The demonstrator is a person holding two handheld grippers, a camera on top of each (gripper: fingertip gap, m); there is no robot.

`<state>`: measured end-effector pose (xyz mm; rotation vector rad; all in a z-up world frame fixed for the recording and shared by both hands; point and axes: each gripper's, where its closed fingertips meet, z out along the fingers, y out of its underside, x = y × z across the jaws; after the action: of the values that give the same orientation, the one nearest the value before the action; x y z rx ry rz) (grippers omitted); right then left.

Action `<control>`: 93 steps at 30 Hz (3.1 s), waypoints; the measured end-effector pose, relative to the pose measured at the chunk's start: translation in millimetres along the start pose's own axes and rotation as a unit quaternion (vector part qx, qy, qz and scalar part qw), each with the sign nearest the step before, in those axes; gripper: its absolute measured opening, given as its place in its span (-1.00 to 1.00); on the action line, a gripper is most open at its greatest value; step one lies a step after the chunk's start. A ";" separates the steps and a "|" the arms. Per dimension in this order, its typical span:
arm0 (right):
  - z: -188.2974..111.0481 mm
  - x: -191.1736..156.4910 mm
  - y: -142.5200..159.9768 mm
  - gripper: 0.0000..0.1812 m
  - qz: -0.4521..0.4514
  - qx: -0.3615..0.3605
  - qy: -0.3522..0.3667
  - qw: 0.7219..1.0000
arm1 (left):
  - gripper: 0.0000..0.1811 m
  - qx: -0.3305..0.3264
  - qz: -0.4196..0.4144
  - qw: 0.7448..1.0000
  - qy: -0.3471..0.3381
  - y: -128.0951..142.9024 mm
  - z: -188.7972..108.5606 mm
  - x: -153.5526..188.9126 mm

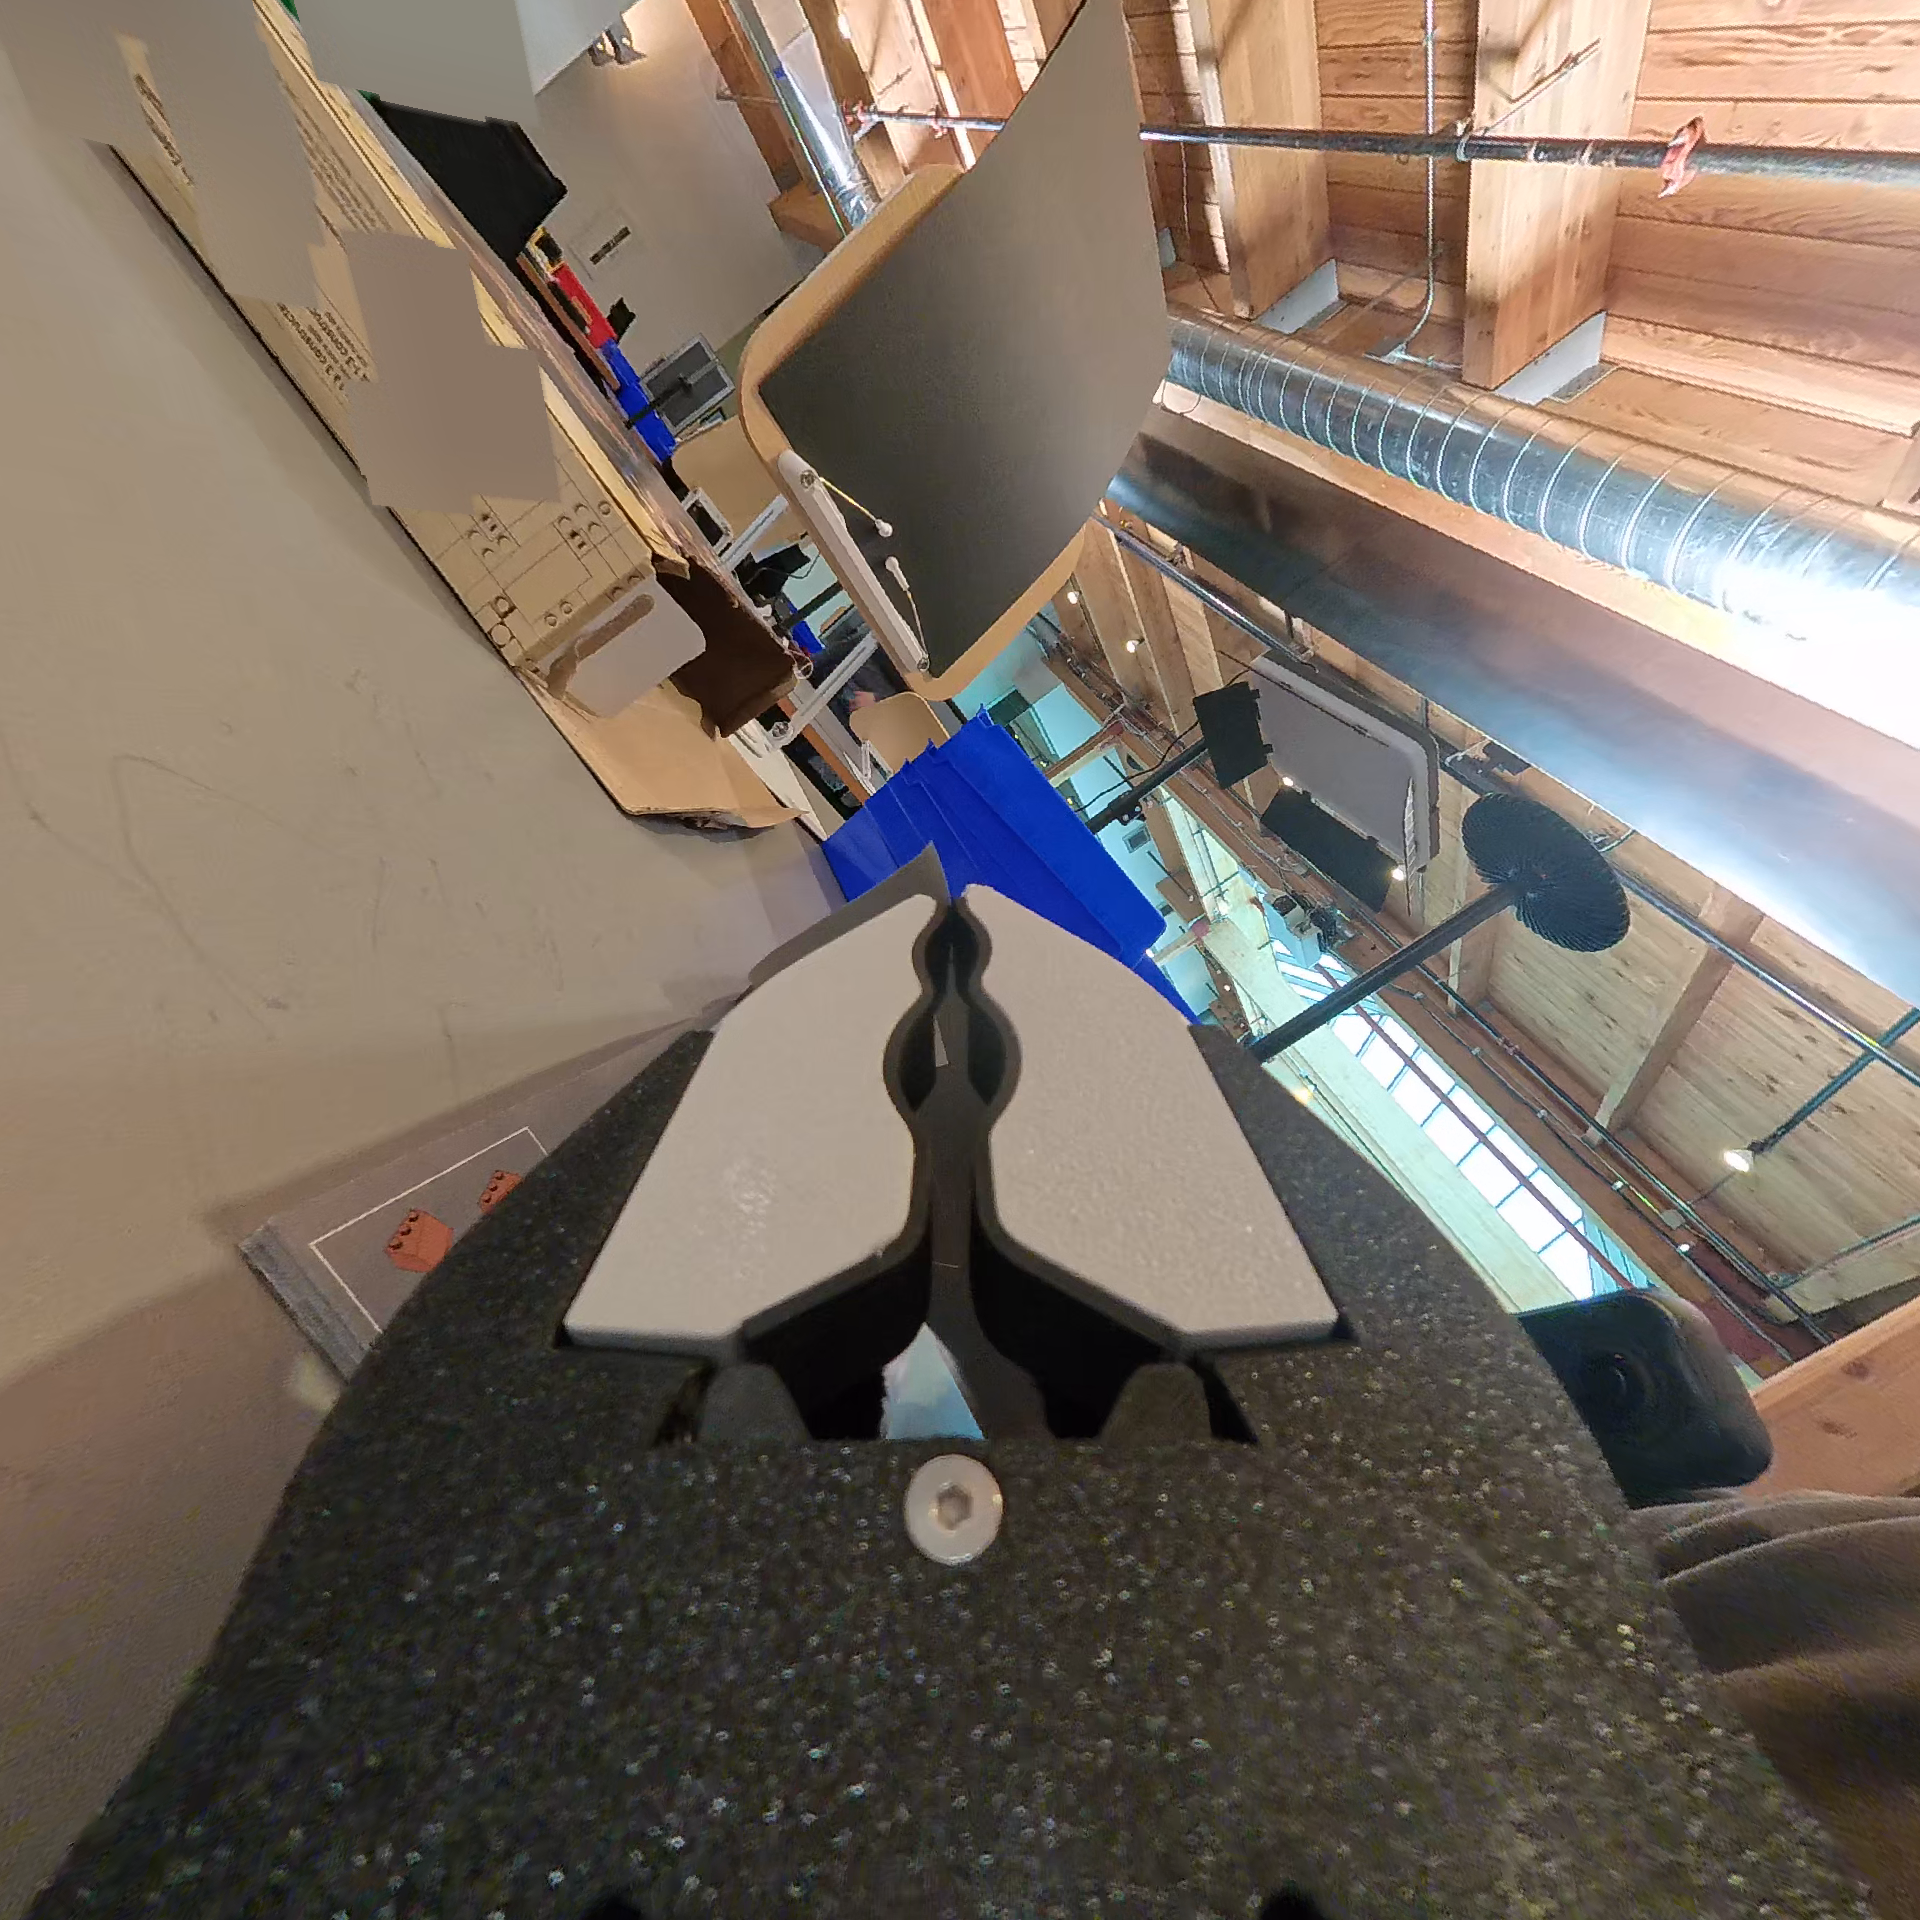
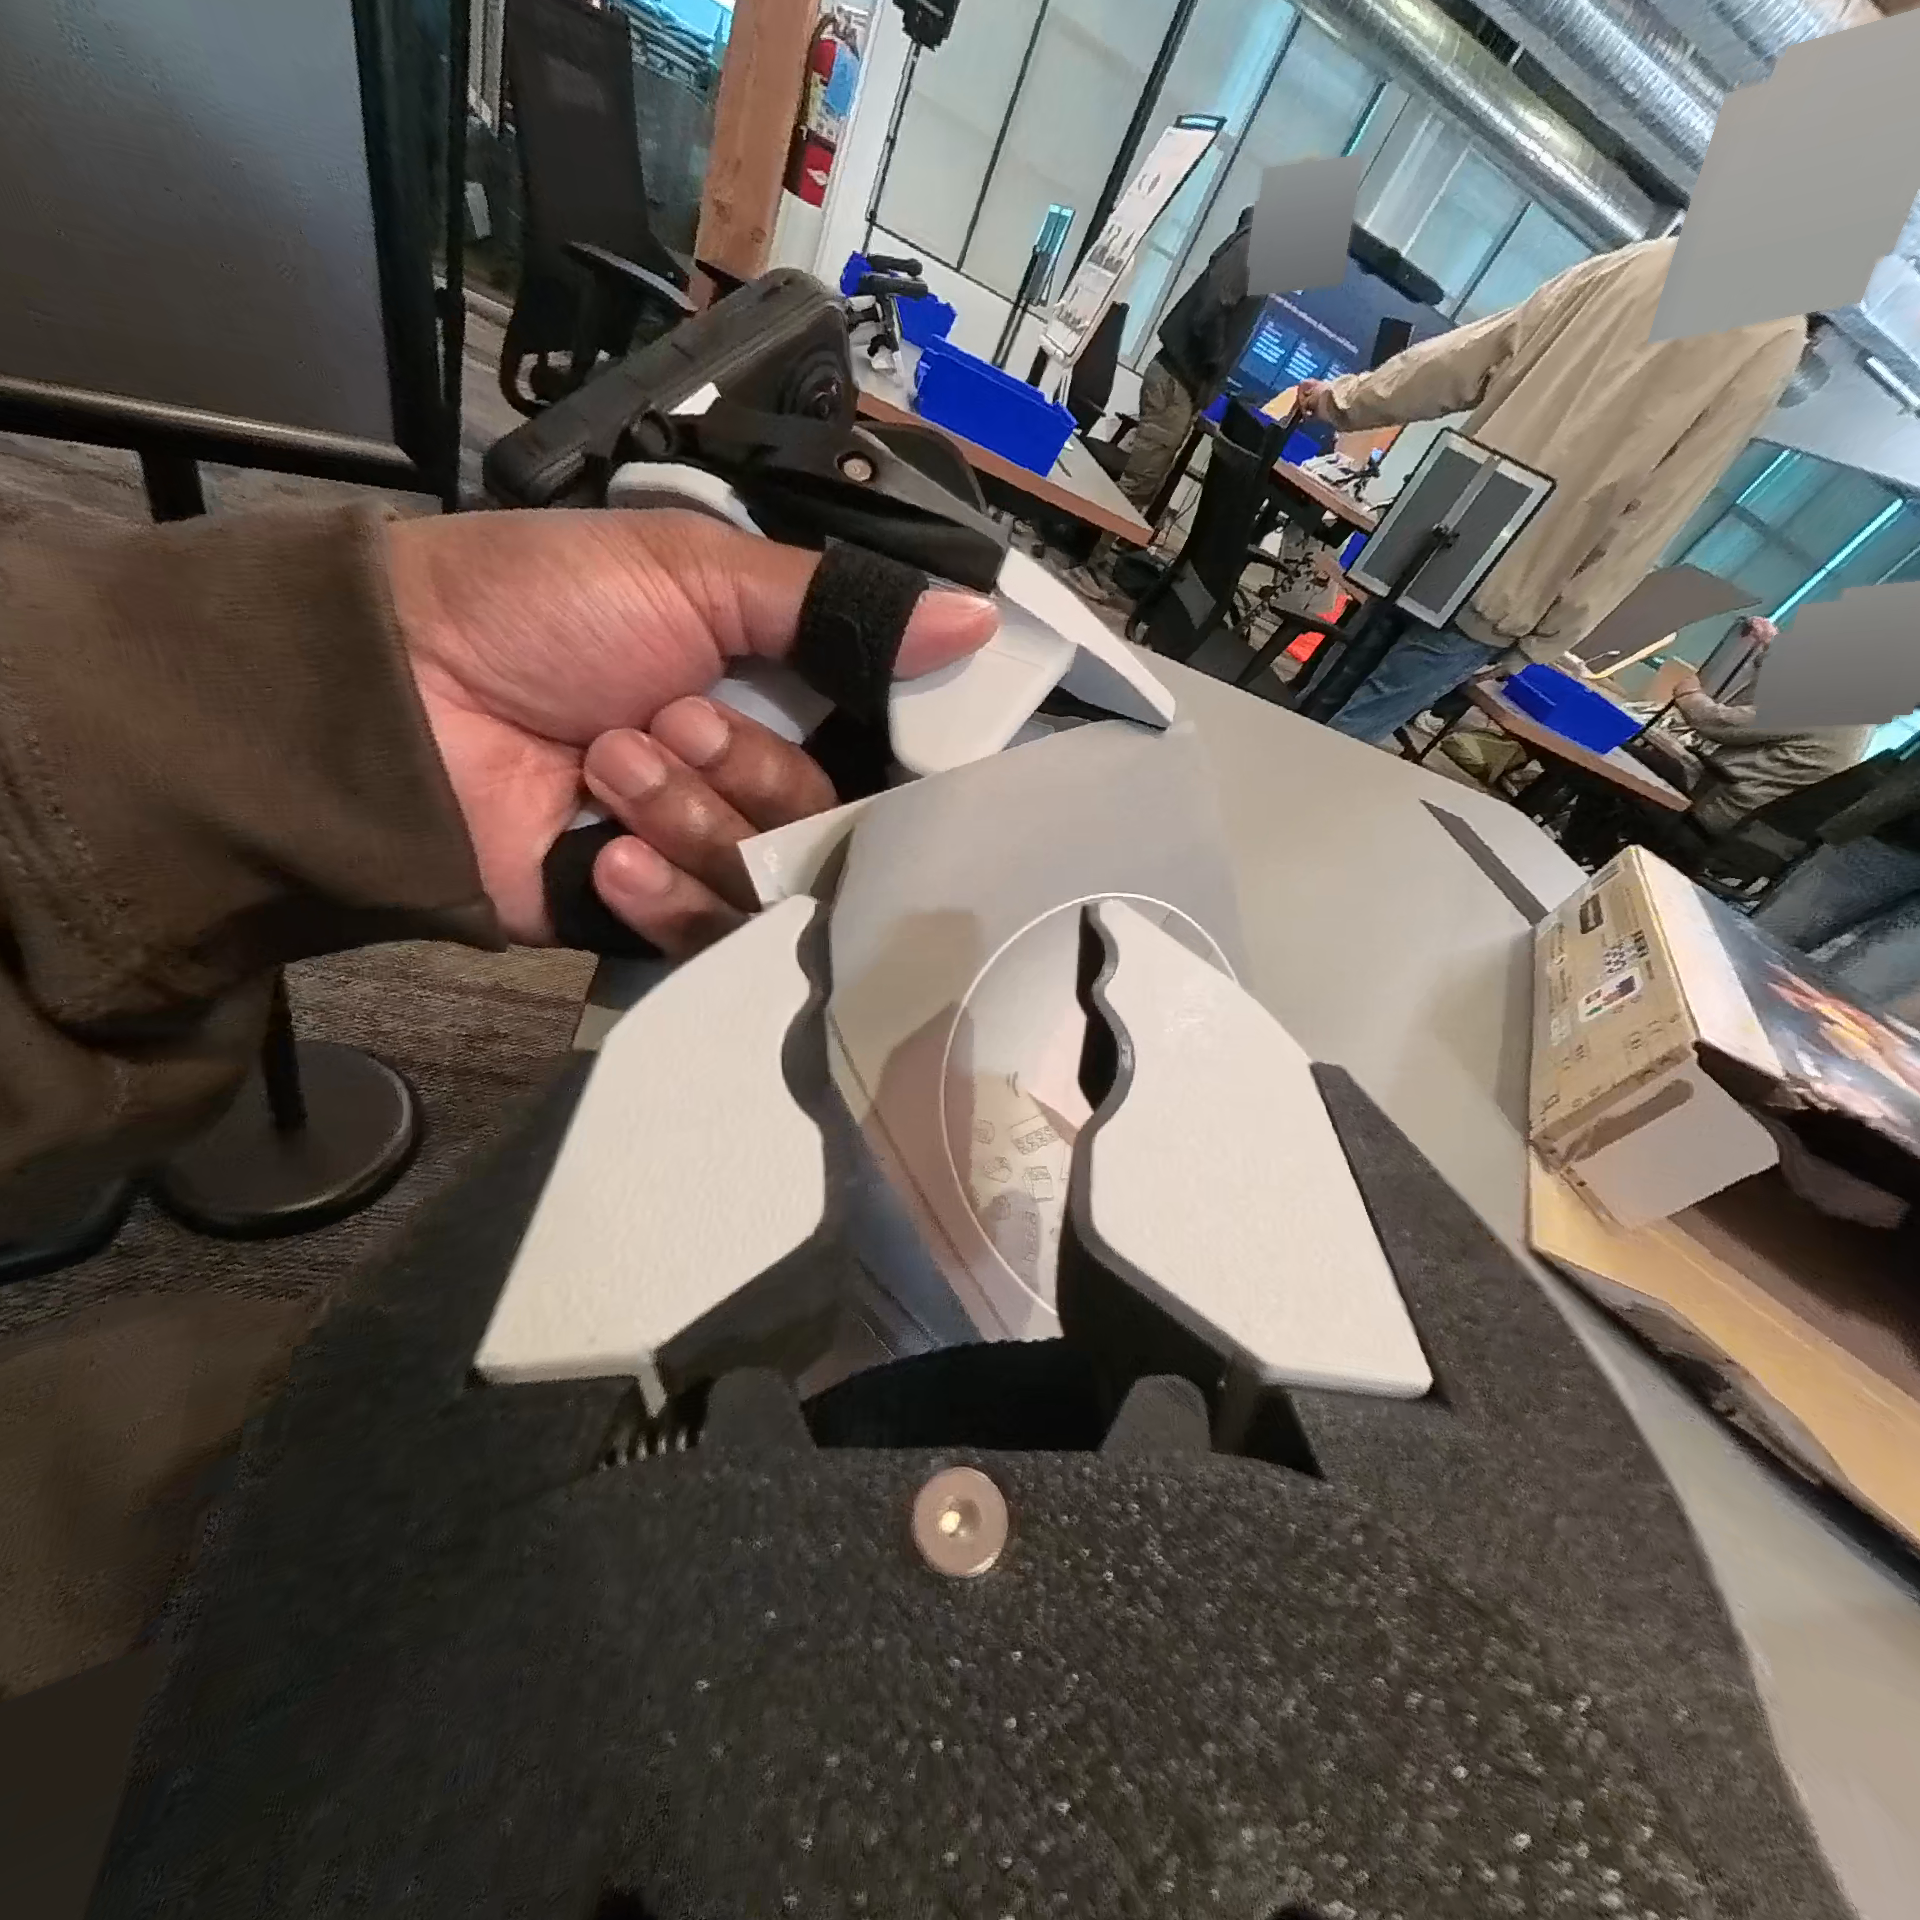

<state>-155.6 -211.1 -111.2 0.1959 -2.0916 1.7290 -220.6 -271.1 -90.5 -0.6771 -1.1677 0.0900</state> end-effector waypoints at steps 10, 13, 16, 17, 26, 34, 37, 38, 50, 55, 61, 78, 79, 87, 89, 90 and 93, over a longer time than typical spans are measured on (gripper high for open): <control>1.6 -2.2 -0.4 -0.66 0.066 -0.010 -0.016 0.998 | -1.00 0.001 0.007 1.000 -0.006 0.4 0.3 -0.4; 1.8 -5.3 -0.6 -0.77 0.067 -0.012 -0.024 0.997 | -1.00 0.001 0.008 1.000 -0.007 0.2 0.4 -0.5; 2.3 -7.9 0.2 -0.86 0.064 -0.015 -0.029 0.997 | -1.00 0.001 0.009 1.000 -0.008 0.5 0.5 -0.5; 2.6 -8.9 0.6 -0.88 0.063 -0.017 -0.031 0.997 | -1.00 0.001 0.009 1.000 -0.008 0.5 0.6 -0.5; 4.6 -15.2 1.9 -0.95 0.081 -0.022 -0.052 0.995 | -1.00 0.000 0.013 1.000 -0.010 1.0 0.8 -0.2; 5.3 -19.1 2.6 -1.00 0.084 -0.024 -0.064 0.994 | -1.00 0.000 0.015 1.000 -0.011 1.2 1.0 -0.2; 5.0 -19.2 2.6 -1.00 0.084 -0.023 -0.066 0.994 | -1.00 0.000 0.014 1.000 -0.010 1.2 0.9 -0.2; 4.8 -18.6 2.4 -1.00 0.084 -0.022 -0.065 0.994 | -1.00 0.000 0.014 1.000 -0.011 1.1 1.0 -0.3; -0.6 -5.5 4.6 -1.00 0.105 -0.016 -0.051 0.993 | -0.93 0.002 0.015 1.000 -0.022 -3.8 -2.4 -4.7; -1.3 -2.0 6.7 -1.00 0.123 -0.017 -0.051 0.991 | -0.89 0.001 0.027 0.999 -0.033 -8.5 -6.9 -8.2; -4.8 7.3 10.9 -1.00 0.138 -0.020 -0.036 0.990 | -0.88 -0.003 0.036 0.998 -0.042 -11.7 -10.4 -11.4; -57.5 79.6 38.9 -1.00 0.143 -0.034 0.106 0.984 | -0.86 -0.030 0.100 0.992 -0.077 -11.2 -15.2 -20.2; -62.9 84.2 41.9 -1.00 0.143 -0.037 0.116 0.982 | -0.86 -0.031 0.100 0.992 -0.077 -11.0 -15.1 -20.4; -76.4 86.5 57.1 -1.00 0.142 -0.059 0.124 0.980 | -0.86 -0.102 0.148 0.979 -0.091 13.8 -4.6 -20.0; -67.0 73.0 52.4 -1.00 0.101 -0.068 0.096 0.988 | -0.86 -0.098 0.147 0.980 -0.090 11.3 -6.0 -20.2; -60.1 62.3 50.4 -0.99 0.074 -0.078 0.069 0.992 | -0.86 -0.100 0.151 0.979 -0.093 10.4 -7.6 -21.4; -41.0 31.5 48.2 -0.82 -0.028 -0.119 -0.008 0.992 | -0.86 -0.116 0.178 0.970 -0.115 8.1 -14.8 -28.6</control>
<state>-192.4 -156.2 -136.4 0.1959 -2.2588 1.4350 -217.3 -282.8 -121.4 -1.1033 -1.2784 0.3470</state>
